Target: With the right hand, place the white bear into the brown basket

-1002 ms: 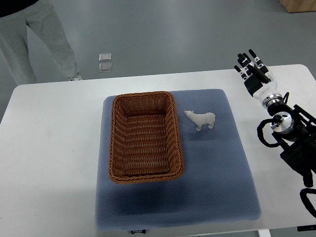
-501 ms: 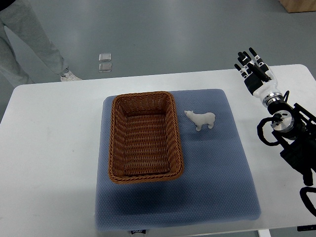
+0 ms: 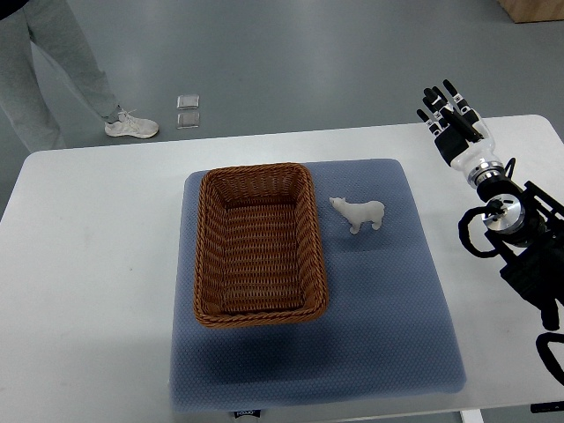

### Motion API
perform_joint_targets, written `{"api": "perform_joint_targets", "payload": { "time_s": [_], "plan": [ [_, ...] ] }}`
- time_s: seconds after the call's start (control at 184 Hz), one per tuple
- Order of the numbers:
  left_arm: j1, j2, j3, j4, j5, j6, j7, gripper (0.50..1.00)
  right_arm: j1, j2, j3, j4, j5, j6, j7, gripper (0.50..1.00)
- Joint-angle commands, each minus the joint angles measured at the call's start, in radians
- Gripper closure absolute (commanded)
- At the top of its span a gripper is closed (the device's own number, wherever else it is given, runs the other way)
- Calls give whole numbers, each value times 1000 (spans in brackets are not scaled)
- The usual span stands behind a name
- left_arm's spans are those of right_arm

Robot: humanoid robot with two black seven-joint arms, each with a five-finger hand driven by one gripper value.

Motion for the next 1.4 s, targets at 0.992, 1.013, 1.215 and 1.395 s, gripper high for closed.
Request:
{"api": "perform_joint_targets", "payload": {
  "time_s": [0.992,1.013,1.215,1.395],
  "plan": [
    [1,0,0,0,0,0,0,500,77,-270,-310,294,-310,-111,-18,576],
    [0,0,0,0,0,0,0,500,88,-284,-330,298,-327,-111,-18,576],
    [0,0,0,0,0,0,1,500,166,-351,-479,360,-505,-100,-21,576],
    [1,0,0,3,0,0,0,500,273,-405,-610,427,-673,-77,-41,577]
  ]
}}
